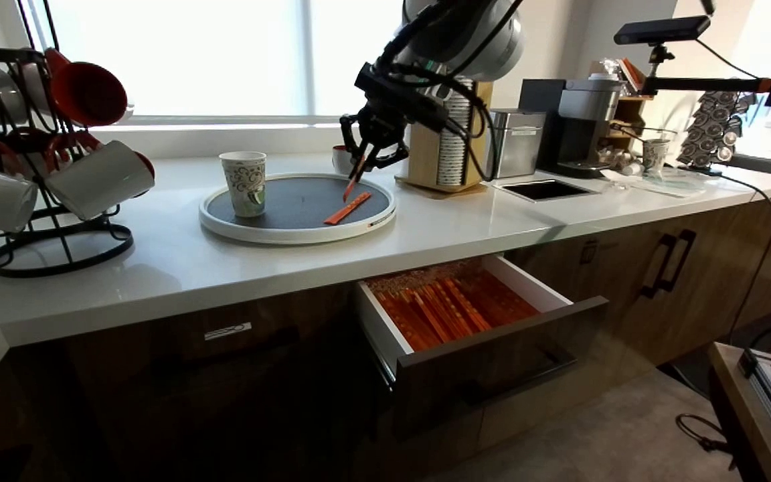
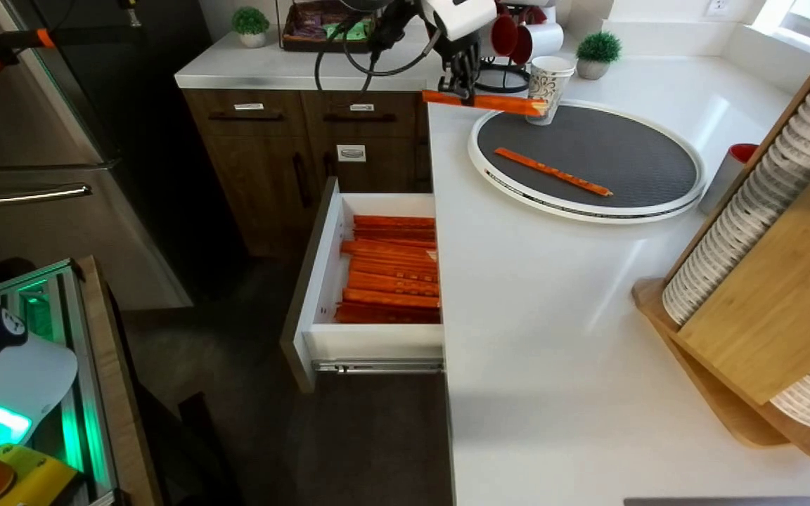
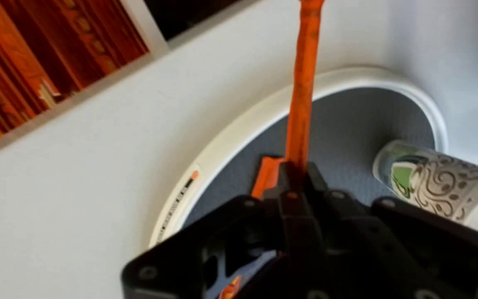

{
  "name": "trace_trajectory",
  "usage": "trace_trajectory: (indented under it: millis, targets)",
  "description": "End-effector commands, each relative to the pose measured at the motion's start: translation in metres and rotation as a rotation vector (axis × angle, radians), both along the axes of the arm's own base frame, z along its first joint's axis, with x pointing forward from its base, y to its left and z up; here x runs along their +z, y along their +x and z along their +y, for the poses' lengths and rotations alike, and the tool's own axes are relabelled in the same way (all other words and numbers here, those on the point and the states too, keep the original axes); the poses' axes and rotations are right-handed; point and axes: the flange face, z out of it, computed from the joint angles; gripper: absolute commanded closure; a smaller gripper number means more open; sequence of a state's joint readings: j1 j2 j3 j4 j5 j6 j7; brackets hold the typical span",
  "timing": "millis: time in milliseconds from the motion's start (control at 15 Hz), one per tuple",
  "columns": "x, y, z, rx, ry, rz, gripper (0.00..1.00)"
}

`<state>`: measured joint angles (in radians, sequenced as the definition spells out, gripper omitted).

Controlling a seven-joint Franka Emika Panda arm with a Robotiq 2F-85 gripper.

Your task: Move a sachet from the drawer to the tray

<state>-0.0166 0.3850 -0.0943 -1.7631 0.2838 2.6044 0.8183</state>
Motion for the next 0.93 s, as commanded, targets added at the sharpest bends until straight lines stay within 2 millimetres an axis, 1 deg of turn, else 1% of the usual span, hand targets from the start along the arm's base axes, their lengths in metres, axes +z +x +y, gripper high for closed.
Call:
trace_trajectory:
  millis: [0, 200, 333, 600, 800, 867]
  targets:
    - [-0.023, 0.048, -0.010, -0.125, 0.048, -0.115, 0.98]
    - [-0.048, 0.073, -0.021, -0.204, 0.067, -0.221, 0.98]
    - [-0.067, 0.085, -0.031, -0.249, 0.091, -0.252, 0.98]
    - [-0.102, 0.099, -0.048, -0.289, 0.105, -0.268, 0.98]
    - [-0.117, 0.105, -0.057, -0.303, 0.098, -0.266, 0.98]
    - [-0.119, 0.107, -0.059, -0.303, 0.090, -0.260, 0.69]
